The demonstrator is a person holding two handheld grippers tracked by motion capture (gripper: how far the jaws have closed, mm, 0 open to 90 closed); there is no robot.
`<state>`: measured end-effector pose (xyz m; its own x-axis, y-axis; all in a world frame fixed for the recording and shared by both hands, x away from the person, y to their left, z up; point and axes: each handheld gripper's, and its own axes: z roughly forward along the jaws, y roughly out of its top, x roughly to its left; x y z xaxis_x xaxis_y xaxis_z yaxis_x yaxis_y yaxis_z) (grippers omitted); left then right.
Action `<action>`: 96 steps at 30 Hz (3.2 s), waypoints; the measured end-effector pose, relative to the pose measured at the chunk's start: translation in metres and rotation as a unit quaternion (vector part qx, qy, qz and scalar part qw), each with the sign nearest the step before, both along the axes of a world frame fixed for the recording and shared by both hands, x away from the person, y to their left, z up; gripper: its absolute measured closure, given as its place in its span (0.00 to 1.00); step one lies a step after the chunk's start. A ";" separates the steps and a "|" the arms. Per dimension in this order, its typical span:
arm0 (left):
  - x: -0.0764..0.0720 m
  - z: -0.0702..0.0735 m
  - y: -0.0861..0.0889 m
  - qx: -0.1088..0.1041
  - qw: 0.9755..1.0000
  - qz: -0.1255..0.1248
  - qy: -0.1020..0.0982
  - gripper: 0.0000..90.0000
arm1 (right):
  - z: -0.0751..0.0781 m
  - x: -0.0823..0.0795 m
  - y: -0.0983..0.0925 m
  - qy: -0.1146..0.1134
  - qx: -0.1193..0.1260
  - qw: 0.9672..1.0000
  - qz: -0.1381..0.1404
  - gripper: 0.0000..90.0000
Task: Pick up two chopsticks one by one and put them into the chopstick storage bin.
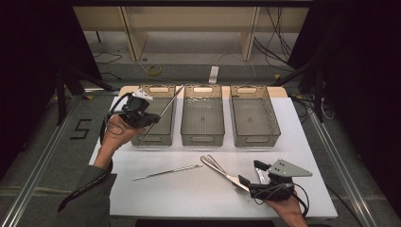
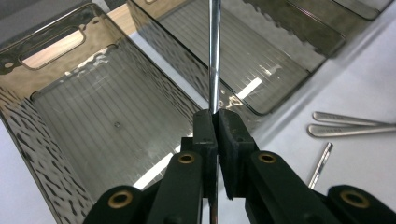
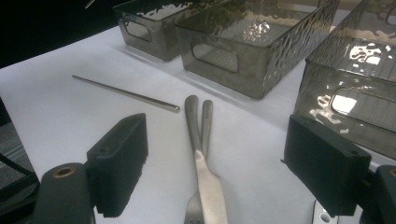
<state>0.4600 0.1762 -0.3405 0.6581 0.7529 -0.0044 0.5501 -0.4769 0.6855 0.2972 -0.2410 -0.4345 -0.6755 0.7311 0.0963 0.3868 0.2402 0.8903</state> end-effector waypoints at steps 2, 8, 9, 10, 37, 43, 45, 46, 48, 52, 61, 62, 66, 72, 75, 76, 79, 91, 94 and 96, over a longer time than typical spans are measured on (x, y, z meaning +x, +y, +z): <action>0.008 0.000 0.002 0.001 1.000 0.009 0.002 0.95 | 0.000 0.000 0.000 0.000 -0.001 1.000 0.000 0.25; 0.026 0.001 0.007 -0.003 1.000 0.030 0.002 0.95 | 0.000 0.000 0.000 0.000 -0.002 1.000 0.000 0.25; 0.029 0.002 0.008 -0.006 0.999 0.036 0.001 0.95 | -0.001 0.001 -0.001 0.001 -0.003 1.000 0.000 0.25; 0.032 0.002 0.010 -0.010 0.999 0.041 -0.002 0.95 | -0.001 0.001 0.000 0.003 -0.002 1.000 -0.001 0.25; 0.080 -0.038 0.035 -0.017 0.993 0.118 0.010 0.95 | -0.003 0.001 0.002 0.005 -0.006 1.000 0.006 0.25; 0.079 -0.049 0.038 -0.021 0.991 0.128 0.016 0.95 | -0.003 0.001 0.002 0.006 -0.005 1.000 0.005 0.25; 0.079 -0.051 0.038 -0.017 0.991 0.132 0.014 0.95 | -0.003 0.001 0.002 0.006 -0.005 1.000 0.005 0.25; 0.079 -0.052 0.039 -0.019 0.990 0.136 0.012 0.94 | -0.003 0.001 0.002 0.006 -0.006 1.000 0.005 0.25; 0.079 -0.054 0.040 -0.017 0.990 0.140 0.010 0.94 | -0.003 0.001 0.002 0.005 -0.007 1.000 0.005 0.25; 0.080 -0.059 0.039 -0.011 0.989 0.146 0.015 0.92 | -0.003 0.001 0.002 0.006 -0.007 1.000 0.004 0.25; 0.067 -0.048 0.030 -0.024 0.990 0.133 0.037 0.50 | -0.002 0.001 0.001 0.006 -0.006 1.000 0.001 0.25; 0.062 -0.047 0.028 -0.029 0.991 0.124 0.043 0.45 | -0.002 0.001 0.001 0.005 -0.006 1.000 0.001 0.25; 0.039 -0.047 0.021 -0.032 0.995 0.082 0.051 0.31 | -0.001 0.000 0.000 0.004 -0.007 1.000 0.001 0.25; 0.010 -0.047 0.011 0.000 0.998 0.029 0.060 0.23 | -0.001 0.000 0.001 0.004 -0.007 1.000 -0.001 0.25; -0.004 -0.046 0.006 0.011 0.998 0.001 0.065 0.23 | 0.001 -0.001 0.000 -0.001 -0.006 1.000 -0.002 0.25; -0.008 -0.046 0.004 0.023 0.997 -0.007 0.068 0.23 | 0.001 -0.001 0.000 -0.001 -0.006 1.000 -0.002 0.25; -0.018 -0.051 -0.002 0.070 0.994 -0.018 0.079 0.22 | 0.000 -0.001 0.000 0.002 -0.006 1.000 -0.002 0.25; -0.041 -0.072 -0.035 0.121 0.982 -0.100 0.103 0.23 | 0.000 -0.002 0.001 0.002 -0.009 1.000 0.003 0.25; -0.044 -0.078 -0.040 0.127 0.980 -0.111 0.110 0.28 | 0.000 -0.002 0.001 0.002 -0.010 1.000 0.005 0.25; -0.047 -0.082 -0.042 0.129 0.978 -0.118 0.116 0.32 | 0.000 -0.002 0.001 0.003 -0.010 1.000 0.004 0.25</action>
